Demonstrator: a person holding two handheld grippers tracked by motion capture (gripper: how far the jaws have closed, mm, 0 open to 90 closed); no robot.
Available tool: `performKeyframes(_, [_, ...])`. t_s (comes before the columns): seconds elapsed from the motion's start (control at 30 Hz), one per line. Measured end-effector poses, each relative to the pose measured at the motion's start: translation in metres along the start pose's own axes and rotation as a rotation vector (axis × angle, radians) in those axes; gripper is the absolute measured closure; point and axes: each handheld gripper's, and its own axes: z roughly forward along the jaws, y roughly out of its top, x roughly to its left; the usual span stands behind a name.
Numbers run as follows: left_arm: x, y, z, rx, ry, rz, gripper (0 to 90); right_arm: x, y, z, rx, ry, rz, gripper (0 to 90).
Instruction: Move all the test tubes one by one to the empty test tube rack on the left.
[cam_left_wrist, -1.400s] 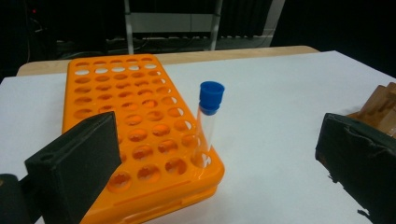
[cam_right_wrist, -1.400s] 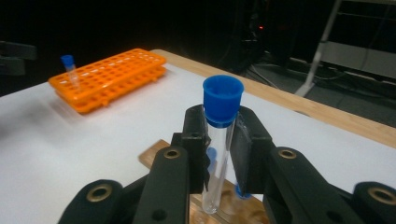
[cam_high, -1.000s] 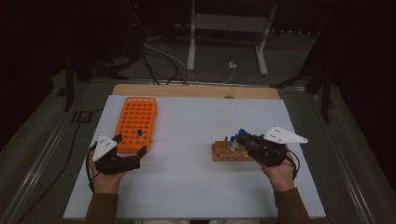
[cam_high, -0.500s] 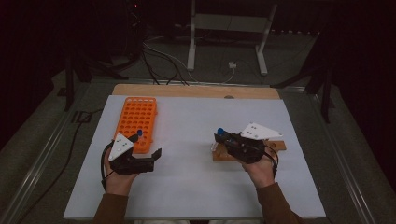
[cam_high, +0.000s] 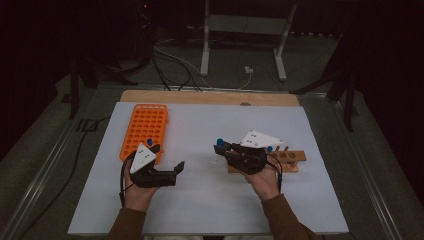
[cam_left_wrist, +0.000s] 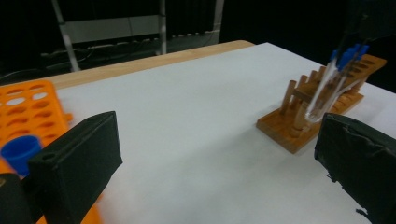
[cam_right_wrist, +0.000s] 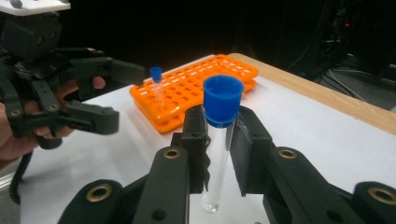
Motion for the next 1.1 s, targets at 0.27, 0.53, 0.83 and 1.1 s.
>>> performKeyframes(0.27, [-0.021,0.006,0.012,0.003,-0.075,0.038,6.8,0.011,0.003,0.01,0.004,0.039,-0.01,76.9])
performKeyframes(0.53, [-0.04,0.007,0.021,-0.009,-0.109,0.108,24.0,0.022,0.002,0.02,0.027,0.089,-0.023,76.8])
performKeyframes(0.83, [-0.051,0.007,0.021,-0.025,-0.139,0.169,58.2,0.03,0.003,0.026,0.037,0.121,-0.032,76.8])
performKeyframes(1.1, [-0.054,0.006,0.02,-0.018,-0.136,0.21,76.2,0.031,0.002,0.028,0.044,0.135,-0.028,76.8])
